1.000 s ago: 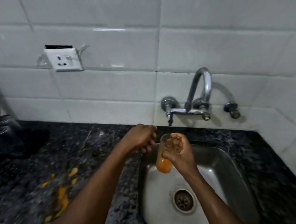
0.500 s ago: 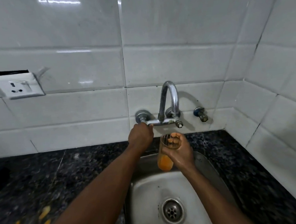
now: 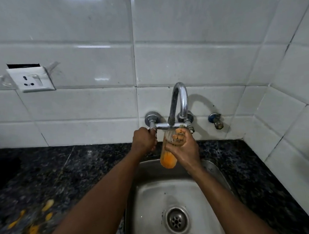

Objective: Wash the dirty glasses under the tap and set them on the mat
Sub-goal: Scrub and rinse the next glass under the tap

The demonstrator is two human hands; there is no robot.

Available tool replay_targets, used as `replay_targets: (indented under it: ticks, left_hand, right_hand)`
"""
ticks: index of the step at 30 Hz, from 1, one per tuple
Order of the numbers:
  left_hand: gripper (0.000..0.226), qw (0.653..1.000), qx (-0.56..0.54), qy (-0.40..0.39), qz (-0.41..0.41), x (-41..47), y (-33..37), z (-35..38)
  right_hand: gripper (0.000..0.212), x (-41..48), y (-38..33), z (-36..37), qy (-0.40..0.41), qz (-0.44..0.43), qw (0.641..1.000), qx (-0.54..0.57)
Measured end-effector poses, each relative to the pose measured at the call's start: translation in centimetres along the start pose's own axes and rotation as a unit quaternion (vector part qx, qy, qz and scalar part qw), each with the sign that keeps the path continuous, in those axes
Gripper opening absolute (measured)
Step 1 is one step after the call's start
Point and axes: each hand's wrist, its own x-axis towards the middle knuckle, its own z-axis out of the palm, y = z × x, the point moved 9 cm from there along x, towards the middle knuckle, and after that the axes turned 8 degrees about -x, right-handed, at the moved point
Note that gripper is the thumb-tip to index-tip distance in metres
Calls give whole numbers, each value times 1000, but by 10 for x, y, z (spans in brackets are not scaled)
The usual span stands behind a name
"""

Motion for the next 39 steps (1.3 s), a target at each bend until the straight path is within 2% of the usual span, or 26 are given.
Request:
replay_targets:
  ticks: [3, 5, 6, 7, 8, 9, 10, 11, 13, 15, 17, 19, 21, 23, 24, 25, 26, 27, 30, 32, 33, 34, 36, 37, 38, 39]
  left_hand:
    - [69, 1000, -17, 19, -1, -7, -9, 0]
    - [77, 994, -74, 15, -82, -16, -42, 7]
    - [77, 975, -146, -24, -167, -28, -64, 24]
    - [76, 936, -226, -87, -257, -45, -81, 47]
    - [74, 887, -305, -150, -313, -62, -86, 69]
    - [69, 845, -371, -193, -333, -74, -85, 83]
    - [63, 820, -419, -203, -333, -79, -86, 92]
    - [57, 816, -440, -189, -323, -81, -84, 94]
    - [50, 837, -436, -121, -308, -79, -80, 86]
    - [43, 872, -392, -27, -292, -78, -81, 69]
    - [33, 882, -384, 20, -272, -80, -75, 59]
    - [32, 886, -388, 40, -251, -81, -69, 57]
    - [31, 907, -371, 75, -186, -78, -63, 51]
    - [23, 946, -299, 121, -28, -75, -46, 34]
    - [17, 951, -270, 135, 60, -78, -32, 23]
    - [13, 951, -243, 145, 121, -81, -20, 13]
    - [12, 954, -214, 155, 141, -80, -13, 5]
    - [15, 962, -188, 158, 120, -72, -13, 0]
    - [38, 989, -95, 101, -57, -40, -29, 0]
    - [49, 993, -49, 42, -94, -28, -29, -2]
    - [50, 995, -67, 20, -69, -24, -26, -2]
    - [43, 995, -104, 7, -10, -27, -17, -4]
    - [20, 980, -144, 7, 140, -43, 4, -11]
    - [13, 974, -135, 26, 178, -47, 6, -15]
    - [13, 976, -128, 44, 172, -44, 0, -16]
    - [20, 986, -120, 46, 107, -34, -14, -13]
  right_hand:
    - [60, 0, -1, 0, -8, 6, 1000, 0]
    - [68, -4, 3, -2, 5, 22, 1000, 16]
    - [73, -7, 4, -2, 11, 22, 1000, 20]
    - [77, -9, 6, -4, 14, 28, 999, 29]
    - [76, -12, 9, -3, 12, 41, 998, 39]
    - [69, -14, 12, -1, 1, 53, 997, 51]
    - [58, -18, 13, 2, -24, 64, 996, 56]
    - [43, -19, 14, 4, -50, 70, 995, 42]
    - [20, -19, 12, 1, -79, 55, 995, -37]
    - [21, -16, -2, -13, -39, -39, 981, -185]
    - [25, -18, -21, -18, -4, -125, 956, -264]
    - [24, -19, -24, -11, -63, -92, 967, -228]
    - [30, -11, -19, -5, -127, -18, 977, -169]
    - [36, -1, -13, 0, -200, 78, 973, -80]
    - [36, 2, -10, 3, -237, 109, 964, -43]
    - [31, 6, -6, 7, -266, 123, 956, -12]
    - [25, 7, -4, 12, -297, 127, 946, 14]
    - [27, 5, -2, 17, -330, 120, 936, 26]
    - [53, -4, 9, 31, -412, 115, 903, 44]
    - [59, -12, 10, 38, -450, 124, 881, 80]
    - [61, -13, 10, 39, -458, 120, 876, 91]
    - [63, -12, 9, 40, -455, 111, 878, 96]
    - [70, -7, 13, 44, -445, 106, 881, 120]
    - [72, -8, 15, 47, -453, 115, 876, 118]
    - [71, -9, 17, 48, -458, 110, 879, 75]
    - [67, -13, 16, 48, -466, 90, 880, 3]
